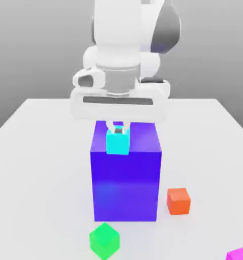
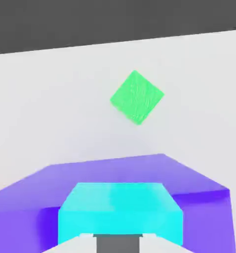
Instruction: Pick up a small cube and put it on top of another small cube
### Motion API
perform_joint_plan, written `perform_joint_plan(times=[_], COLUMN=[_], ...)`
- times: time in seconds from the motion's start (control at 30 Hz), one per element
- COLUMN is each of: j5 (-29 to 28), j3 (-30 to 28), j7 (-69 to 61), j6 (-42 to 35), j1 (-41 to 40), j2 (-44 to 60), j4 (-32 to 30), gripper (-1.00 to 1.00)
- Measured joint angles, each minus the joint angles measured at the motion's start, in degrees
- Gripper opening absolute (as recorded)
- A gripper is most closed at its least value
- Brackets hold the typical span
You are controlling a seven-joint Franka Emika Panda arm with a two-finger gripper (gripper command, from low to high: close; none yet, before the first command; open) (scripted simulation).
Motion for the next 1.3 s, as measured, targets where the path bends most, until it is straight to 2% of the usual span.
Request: perform_joint_plan(times=[0.07, 0.13, 0.83, 1.3], j5=[0.23, 1.34, 13.51, 17.32], j3=[0.00, 0.08, 4.65, 11.12], j7=[-0.59, -3.33, -35.30, -53.20], j6=[-3.62, -3.19, 10.01, 19.39], j1=[0.41, 2.34, 24.29, 35.99], j2=[-1.76, -1.19, 11.05, 19.13], j4=[1.78, 1.85, -1.20, -3.36], gripper=[-1.00, -1.00, -1.00, -1.00])
